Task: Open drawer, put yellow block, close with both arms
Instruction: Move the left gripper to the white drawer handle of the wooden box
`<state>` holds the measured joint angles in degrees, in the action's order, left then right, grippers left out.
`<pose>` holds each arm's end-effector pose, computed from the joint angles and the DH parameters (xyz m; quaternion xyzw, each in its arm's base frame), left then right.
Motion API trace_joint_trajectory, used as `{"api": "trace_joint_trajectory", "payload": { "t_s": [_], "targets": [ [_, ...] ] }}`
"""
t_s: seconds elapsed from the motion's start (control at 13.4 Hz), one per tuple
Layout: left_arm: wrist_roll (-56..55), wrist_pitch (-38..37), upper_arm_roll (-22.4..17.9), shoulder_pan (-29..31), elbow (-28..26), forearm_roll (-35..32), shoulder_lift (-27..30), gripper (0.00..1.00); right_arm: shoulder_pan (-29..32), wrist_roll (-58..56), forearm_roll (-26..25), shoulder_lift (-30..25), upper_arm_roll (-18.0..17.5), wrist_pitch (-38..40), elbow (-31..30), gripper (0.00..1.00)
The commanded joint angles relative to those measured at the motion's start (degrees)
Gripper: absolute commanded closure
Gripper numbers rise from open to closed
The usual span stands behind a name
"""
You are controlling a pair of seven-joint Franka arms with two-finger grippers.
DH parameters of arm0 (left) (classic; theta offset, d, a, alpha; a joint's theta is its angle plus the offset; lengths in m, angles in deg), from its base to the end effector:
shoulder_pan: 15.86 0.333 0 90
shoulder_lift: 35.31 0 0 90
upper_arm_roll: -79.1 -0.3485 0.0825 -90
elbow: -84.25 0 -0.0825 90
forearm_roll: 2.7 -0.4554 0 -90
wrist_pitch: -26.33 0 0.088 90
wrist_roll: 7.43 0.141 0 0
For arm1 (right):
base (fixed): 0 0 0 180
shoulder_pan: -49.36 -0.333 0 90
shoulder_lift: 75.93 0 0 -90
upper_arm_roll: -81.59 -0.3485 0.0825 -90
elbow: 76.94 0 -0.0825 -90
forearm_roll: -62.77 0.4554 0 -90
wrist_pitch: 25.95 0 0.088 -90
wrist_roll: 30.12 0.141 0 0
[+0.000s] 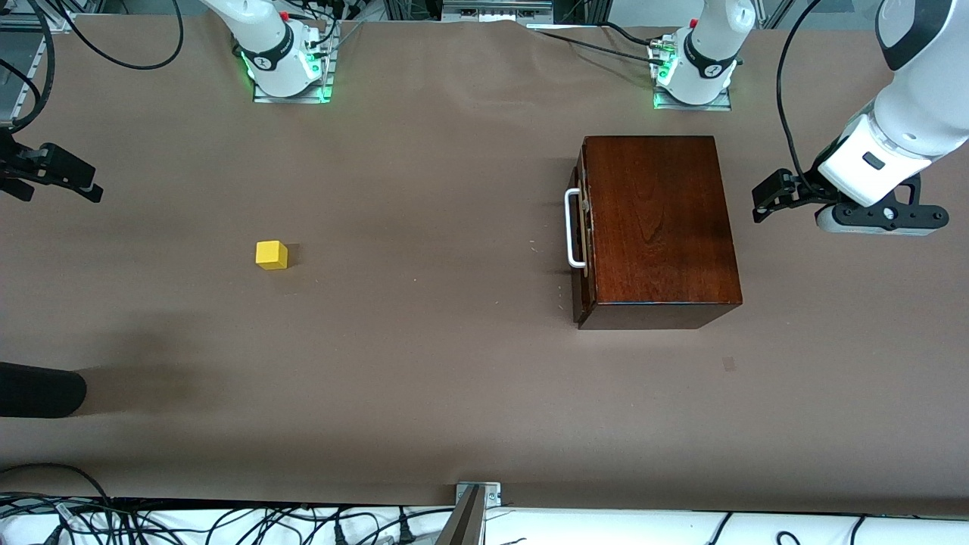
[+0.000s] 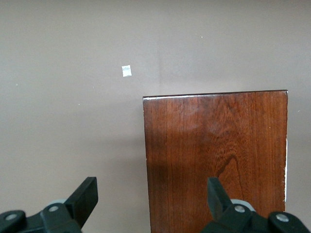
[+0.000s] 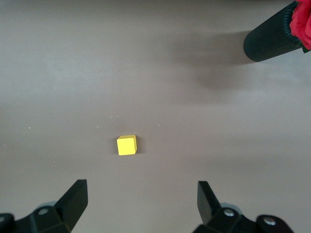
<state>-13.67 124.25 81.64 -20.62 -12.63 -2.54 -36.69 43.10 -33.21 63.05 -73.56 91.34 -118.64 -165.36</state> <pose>0.6353 -0.0815 0.5541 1.0000 -0.0090 -0.0032 0.0016 0.6448 -0.0366 0.6164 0.9999 -0.0034 0.0168 0.0020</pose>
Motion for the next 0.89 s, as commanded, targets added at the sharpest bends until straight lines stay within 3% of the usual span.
{"api": "trace_joint_trajectory", "payload": {
  "t_s": [0.0, 0.67, 0.82],
  "targets": [
    [1.14, -0.19, -0.25, -0.07, 0.02, 0.72, 0.07, 0.00, 0.29, -0.60, 1.04, -0.35, 0.09, 1.28, 0.88, 0.00],
    [0.71, -2.99, 0.27, -0.86, 1.34, 0.98, -0.20, 0.00, 0.29, 0.11, 0.95, -0.17, -0.09, 1.28, 0.88, 0.00],
    [0.71, -7.80, 0.45, -1.21, 1.34, 1.33, -0.20, 0.00, 0.11, 0.19, 0.61, 0.27, -0.35, 0.85, 0.79, 0.00]
  ]
}}
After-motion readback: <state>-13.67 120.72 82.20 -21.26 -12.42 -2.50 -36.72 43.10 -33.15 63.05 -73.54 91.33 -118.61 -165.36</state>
